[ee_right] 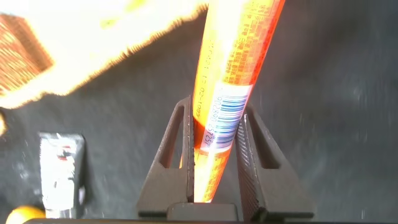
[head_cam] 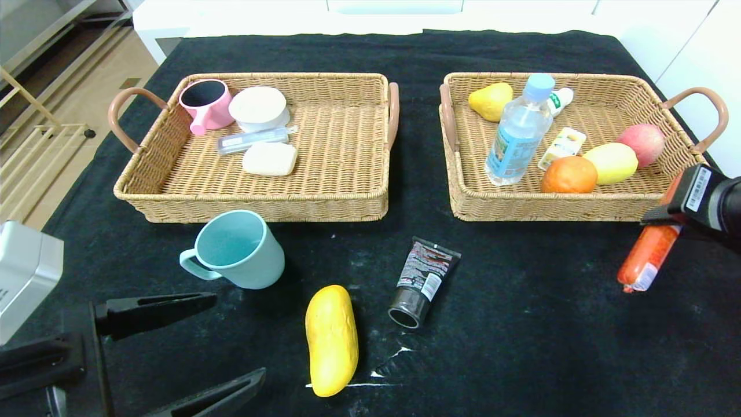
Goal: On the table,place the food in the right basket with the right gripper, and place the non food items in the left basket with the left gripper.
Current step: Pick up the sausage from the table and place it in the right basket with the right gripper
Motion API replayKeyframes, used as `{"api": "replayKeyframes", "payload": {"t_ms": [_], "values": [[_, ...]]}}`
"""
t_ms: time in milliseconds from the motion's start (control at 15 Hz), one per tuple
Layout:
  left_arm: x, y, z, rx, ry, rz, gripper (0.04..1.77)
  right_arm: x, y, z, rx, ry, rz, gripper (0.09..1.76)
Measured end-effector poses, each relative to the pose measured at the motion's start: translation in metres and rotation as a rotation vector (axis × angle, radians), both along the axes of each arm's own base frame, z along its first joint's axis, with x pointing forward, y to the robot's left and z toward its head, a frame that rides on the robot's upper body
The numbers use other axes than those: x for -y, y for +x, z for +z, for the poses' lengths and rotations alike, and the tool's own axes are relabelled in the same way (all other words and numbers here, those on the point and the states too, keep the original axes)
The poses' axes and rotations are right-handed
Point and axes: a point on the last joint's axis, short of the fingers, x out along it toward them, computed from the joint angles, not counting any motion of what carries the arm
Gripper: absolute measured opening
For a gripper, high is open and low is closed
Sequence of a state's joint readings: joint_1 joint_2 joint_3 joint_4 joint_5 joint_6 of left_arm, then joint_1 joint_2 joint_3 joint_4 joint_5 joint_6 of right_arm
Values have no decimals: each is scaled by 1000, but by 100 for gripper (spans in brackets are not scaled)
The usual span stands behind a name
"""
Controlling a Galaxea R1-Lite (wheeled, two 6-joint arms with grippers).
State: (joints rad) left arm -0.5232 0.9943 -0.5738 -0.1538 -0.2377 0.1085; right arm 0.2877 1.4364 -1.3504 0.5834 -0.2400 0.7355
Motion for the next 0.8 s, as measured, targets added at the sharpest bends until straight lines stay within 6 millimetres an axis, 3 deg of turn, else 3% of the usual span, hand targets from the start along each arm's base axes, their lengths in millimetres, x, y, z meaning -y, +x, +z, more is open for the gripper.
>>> {"api": "replayKeyframes", "payload": {"t_ms": [533, 800], "values": [[0, -1, 0, -3, -3, -22, 172, 3, 44, 39, 185, -50, -2, 48], [0, -1, -1, -3, -1, -23, 172, 1, 65, 48, 315, -64, 8, 48]]}}
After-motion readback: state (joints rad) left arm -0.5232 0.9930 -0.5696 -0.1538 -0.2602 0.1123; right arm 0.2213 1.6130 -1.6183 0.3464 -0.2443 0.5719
